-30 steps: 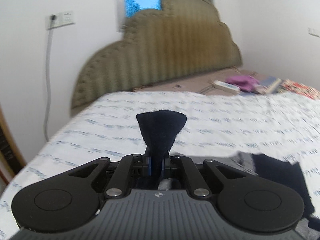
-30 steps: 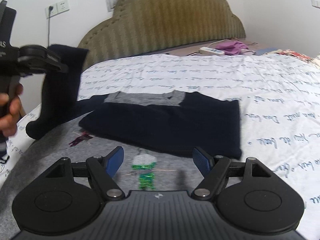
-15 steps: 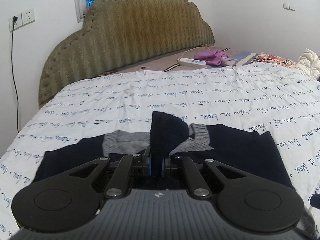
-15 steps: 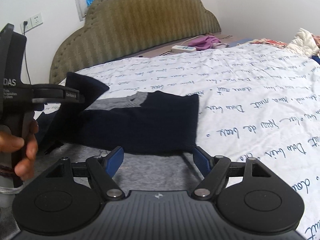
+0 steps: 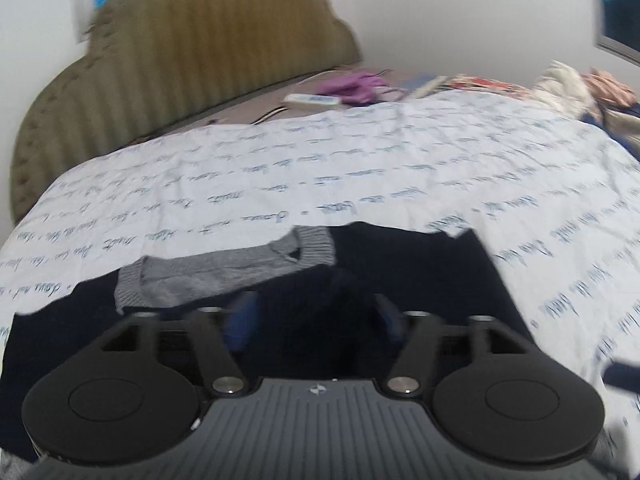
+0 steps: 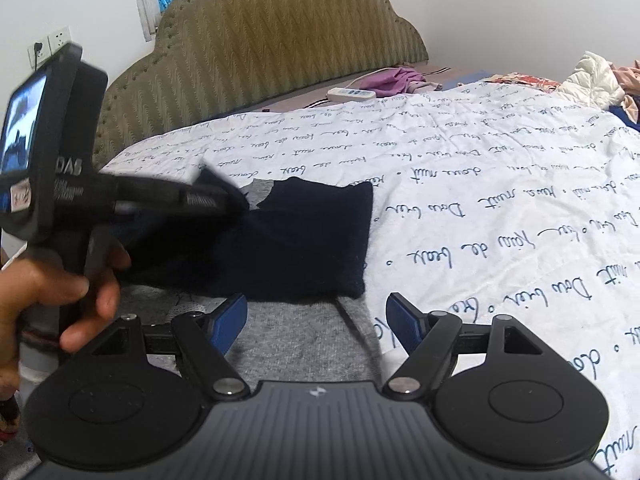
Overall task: Fold small clothes
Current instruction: 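Lift the second navy sleeve and carry it across the body with the left gripper, then lower the sleeve onto the first sleeve and open the left gripper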
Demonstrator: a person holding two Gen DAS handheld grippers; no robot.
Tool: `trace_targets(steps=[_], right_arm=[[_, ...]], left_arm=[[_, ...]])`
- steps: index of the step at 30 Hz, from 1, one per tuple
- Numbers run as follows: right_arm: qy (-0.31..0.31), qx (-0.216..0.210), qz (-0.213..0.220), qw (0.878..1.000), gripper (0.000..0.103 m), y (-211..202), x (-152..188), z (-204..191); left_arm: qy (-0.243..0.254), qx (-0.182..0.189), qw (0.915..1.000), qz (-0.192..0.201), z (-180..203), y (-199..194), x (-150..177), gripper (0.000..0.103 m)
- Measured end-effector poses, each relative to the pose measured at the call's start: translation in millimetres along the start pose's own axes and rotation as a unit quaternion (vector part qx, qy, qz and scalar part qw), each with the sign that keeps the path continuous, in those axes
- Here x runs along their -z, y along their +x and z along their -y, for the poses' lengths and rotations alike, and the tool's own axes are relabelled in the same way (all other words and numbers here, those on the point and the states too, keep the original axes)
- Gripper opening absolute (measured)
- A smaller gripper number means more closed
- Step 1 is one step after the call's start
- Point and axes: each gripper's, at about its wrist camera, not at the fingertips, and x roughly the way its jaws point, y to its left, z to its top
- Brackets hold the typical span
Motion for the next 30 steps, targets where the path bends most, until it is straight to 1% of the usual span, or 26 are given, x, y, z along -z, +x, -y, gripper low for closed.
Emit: trace_targets(steps=[1,3,5,6,7,10,13,15,16,18,19,20,21,22,23,24,25,28,29,30], right_arm=[[0.000,0.002,0.001,1.000,0.077,-0.2,-0.9,0.9],[-0.001,0.006,0.004,1.000,0.077,-0.3,-4.1,1.4],[-0.003,0.006,0.008,1.000,0.077,0.5,-9.9,-0.1],[-0.004,0.002,0.011,1.000,0.077,1.1,-13.9,-1.9],[-0.006,-0.003,0.016,1.000,0.077,2.0,-18.5,-4.6],[-0.025,-0.024,0.032,0.999,0.077,14.1,-31.8,-18.4],[-0.032,-0.056,0.024,0.998,0.077,42.2,-45.7,-33.5],[-0.005,-0.087,0.003,0.996,0.077,68.0,-55.3,-35.8],[0.018,-0.102,-0.017,0.994,0.077,82.5,-59.4,-35.5],[0.073,-0.142,-0.056,0.986,0.075,111.3,-63.9,-31.7],[0.094,-0.156,-0.072,0.981,0.063,123.1,-64.8,-30.8],[0.105,-0.164,-0.085,0.977,0.054,133.0,-64.7,-31.8],[0.109,-0.165,-0.095,0.976,0.037,140.0,-64.0,-34.5],[0.107,-0.157,-0.100,0.977,0.023,143.9,-62.8,-37.7],[0.102,-0.148,-0.102,0.979,0.018,145.1,-61.3,-41.2],[0.099,-0.142,-0.098,0.980,0.009,142.9,-59.7,-43.0],[0.096,-0.135,-0.088,0.982,0.007,136.8,-58.9,-43.5],[0.067,-0.094,-0.043,0.992,0.007,112.3,-56.5,-43.8],[0.057,-0.084,-0.042,0.994,0.007,111.0,-56.0,-44.7],[0.047,-0.081,-0.053,0.994,0.007,115.2,-55.9,-45.6]], left_arm=[[0.012,-0.002,0.9998,0.013,-0.4,-7.3,1.4,0.081],[0.040,-0.013,0.9983,0.041,-6.9,-26.0,4.2,0.097],[0.059,-0.034,0.9955,0.065,-20.3,-45.4,8.6,0.103],[0.067,-0.048,0.9935,0.078,-30.5,-54.7,13.9,0.103],[0.073,-0.063,0.9919,0.082,-40.6,-61.4,17.4,0.103],[0.086,-0.119,0.9865,0.073,-74.3,-70.9,34.7,0.103],[0.096,-0.177,0.9785,0.046,-107.4,-67.7,55.1,0.103],[0.090,-0.203,0.9747,0.023,-128.9,-64.3,68.2,0.102],[0.085,-0.211,0.9738,0.013,-139.2,-63.6,73.6,0.102],[0.075,-0.226,0.9713,-0.004,-156.6,-60.8,83.9,0.102],[0.070,-0.233,0.9698,-0.010,-164.1,-59.3,88.5,0.102],[0.067,-0.240,0.9683,-0.017,-170.8,-57.0,92.9,0.102],[0.063,-0.247,0.9668,-0.023,-175.3,-55.7,97.0,0.102],[0.059,-0.255,0.9649,-0.027,-180.0,-54.6,100.8,0.103],[0.052,-0.261,0.9636,-0.029,-184.6,-53.2,103.9,0.103],[0.046,-0.263,0.9633,-0.031,-188.9,-51.7,106.2,0.103],[0.037,-0.263,0.9634,-0.035,-193.4,-50.4,107.9,0.103],[0.019,-0.253,0.9666,-0.036,-197.9,-49.9,110.5,0.103],[0.019,-0.255,0.9661,-0.037,-197.9,-48.2,110.2,0.103],[0.019,-0.257,0.9656,-0.037,-197.4,-48.5,109.5,0.103]])
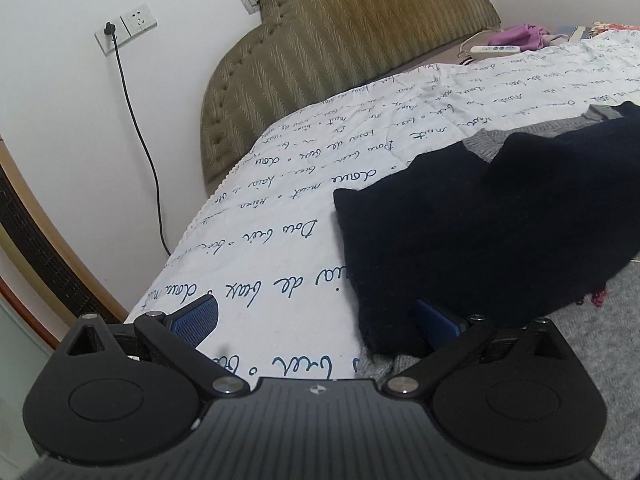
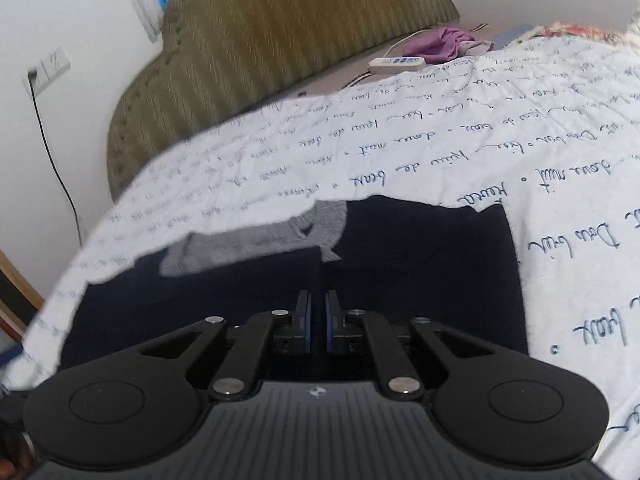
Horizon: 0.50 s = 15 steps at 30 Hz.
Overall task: Fold small clothes
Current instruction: 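Lower the sleeve onto the first sleeve and open the left gripper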
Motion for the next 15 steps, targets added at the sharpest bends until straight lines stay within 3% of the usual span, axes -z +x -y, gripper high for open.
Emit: trace_targets(steps=[2,4,6,10,11,14,15], right_arm=[[-0.002,0.021,-0.017,1.000,0.007,7.3,2.3,1.6],[-0.012,0.040,0.008,0.999,0.008,-1.3,4.2,-4.2],[-0.028,0.023,0.024,0.999,0.011,-10.5,7.1,-11.6],[-0.065,0.054,-0.030,0.996,0.024,9.8,14.4,-20.4],[-0.057,0.056,-0.019,0.997,0.025,4.7,15.7,-18.5],[-0.048,0.056,0.008,0.997,0.037,-24.2,20.1,-18.4],[-0.050,0.049,0.017,0.997,0.051,-34.0,24.3,-19.1]], left_arm=[[-0.002,-0.004,1.0000,0.008,-0.7,-7.1,-0.7,0.102],[0.001,-0.008,0.9998,0.016,-0.7,-14.6,0.6,0.102],[0.008,-0.008,0.9998,0.013,0.7,-15.6,2.4,0.102],[-0.015,-0.001,0.9999,-0.005,-5.6,-18.3,1.4,0.102],[-0.028,0.007,0.9996,-0.005,-9.5,-24.1,1.1,0.102],[-0.051,0.033,0.9981,-0.008,-14.5,-43.7,3.6,0.102],[-0.059,0.043,0.9973,-0.009,-13.5,-50.8,6.1,0.102]])
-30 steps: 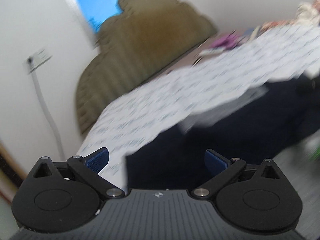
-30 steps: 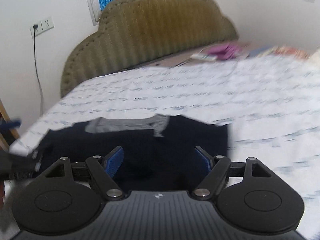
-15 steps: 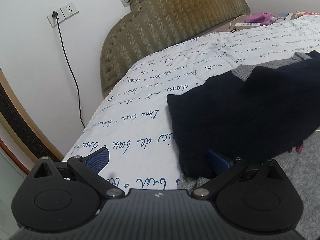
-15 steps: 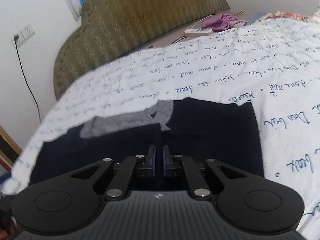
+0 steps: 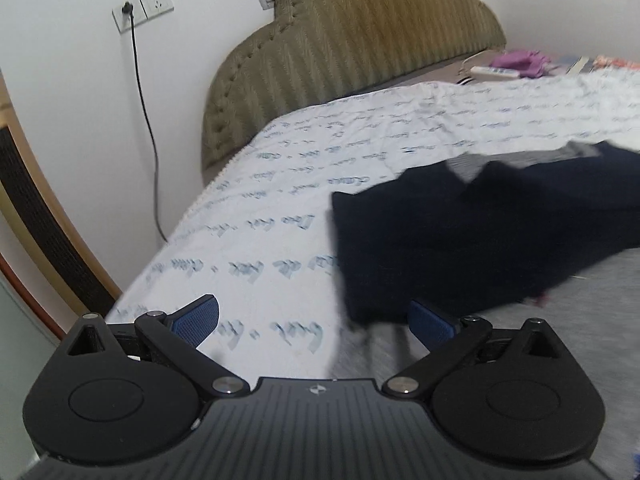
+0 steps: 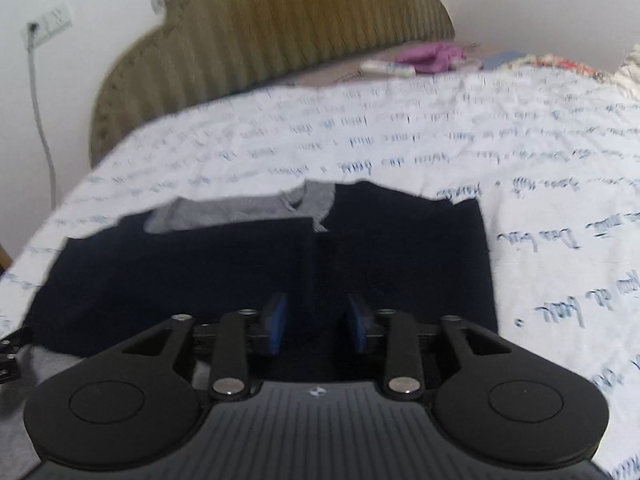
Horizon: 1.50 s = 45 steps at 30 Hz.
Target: Fold small clothes
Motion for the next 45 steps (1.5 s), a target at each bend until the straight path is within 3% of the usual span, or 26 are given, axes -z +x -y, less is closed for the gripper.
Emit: trace_targets(steps=[1,2,9,12,15,20,27,35,39,42,45], right_arm=[[-0.001,-0.007,0.005,1.000,0.067,-8.8,4.7,-0.3],[-0.003,-0.015,0.004,1.000,0.071,-14.2,9.4,-2.3],[-0.012,-0.047,-0.018,0.999,0.073,-34.2,46.5,-21.7],[-0.031,-0.035,-0.024,0.999,0.073,-36.2,57.6,-31.6],[-0.043,-0.027,-0.023,0.998,0.081,-44.0,68.8,-37.4],[-0.056,-0.014,-0.017,0.998,0.082,-54.2,80.2,-39.6],[-0.067,0.002,-0.017,0.998,0.089,-56.5,92.5,-38.3],[-0.111,0.026,0.001,0.994,0.102,-51.3,105.9,-52.9],[-0.100,0.020,0.002,0.995,0.102,-50.7,104.8,-48.4],[-0.099,0.020,0.002,0.995,0.102,-50.5,105.6,-48.2],[-0.102,0.021,0.001,0.995,0.103,-49.9,106.1,-48.5]], left_arm=[[-0.006,0.012,0.9999,-0.003,2.5,-6.9,3.1,0.102],[-0.009,0.024,0.9997,-0.005,5.6,-13.1,6.3,0.102],[-0.039,0.068,0.9968,-0.017,28.4,-50.9,25.5,0.102],[-0.045,0.074,0.9960,-0.023,34.1,-59.2,32.3,0.102],[-0.054,0.081,0.9947,-0.032,36.4,-64.0,37.9,0.102],[-0.069,0.103,0.9910,-0.050,42.4,-62.4,47.4,0.102],[-0.060,0.086,0.9938,-0.036,53.7,-59.0,62.8,0.103],[-0.053,0.058,0.9967,-0.019,64.0,-64.7,56.7,0.102],[-0.054,0.072,0.9959,0.005,75.0,-67.7,48.3,0.103],[-0.048,0.072,0.9959,-0.025,84.9,-51.9,50.2,0.102],[-0.064,0.075,0.9949,-0.022,82.0,-51.2,54.1,0.102]])
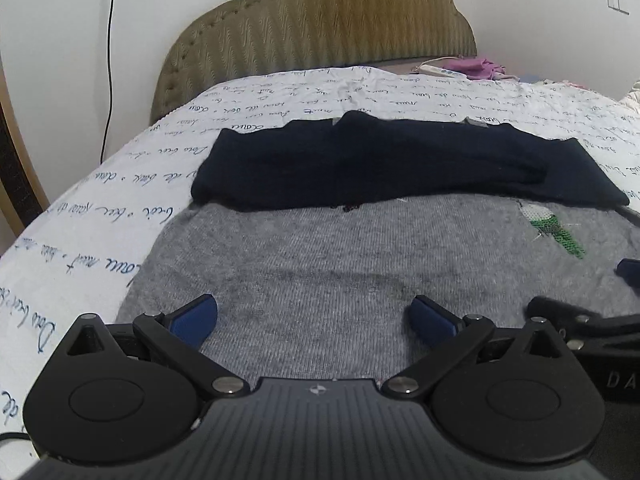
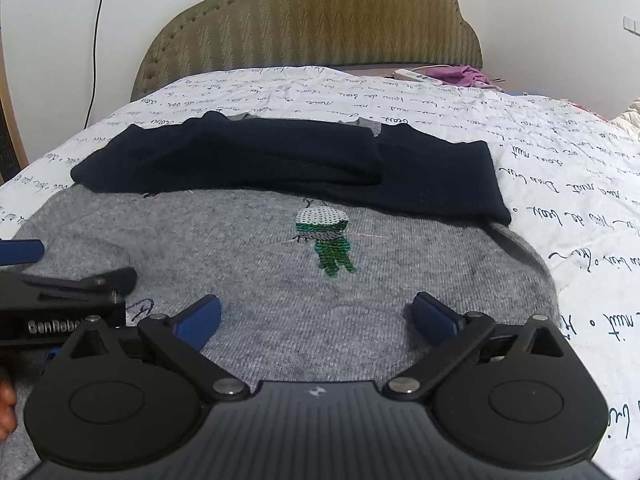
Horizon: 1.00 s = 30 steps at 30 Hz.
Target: Fold small clothes
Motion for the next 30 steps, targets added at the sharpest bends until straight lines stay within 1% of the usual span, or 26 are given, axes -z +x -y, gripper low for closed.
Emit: trace_targets(steps=[4,19,30], right_arm=[[0.004,-0.004,0.000,1.000,0.103,-0.4,0.6,1.6],[0.019,-0.022,0.001,1.000,0.103,-0.5,1.5,5.6],[0.015,-0.018,0.002,1.000,0.103,-1.8,2.5,4.2]], left_arm=[[-0.009,0.007,0.9999,-0.003,-3.3,0.8,0.2,0.102],[-0.009,0.006,0.9999,-0.003,-2.5,0.8,0.1,0.102],[-0.009,0.006,0.9999,-0.003,-2.5,0.8,-0.1,0.102]])
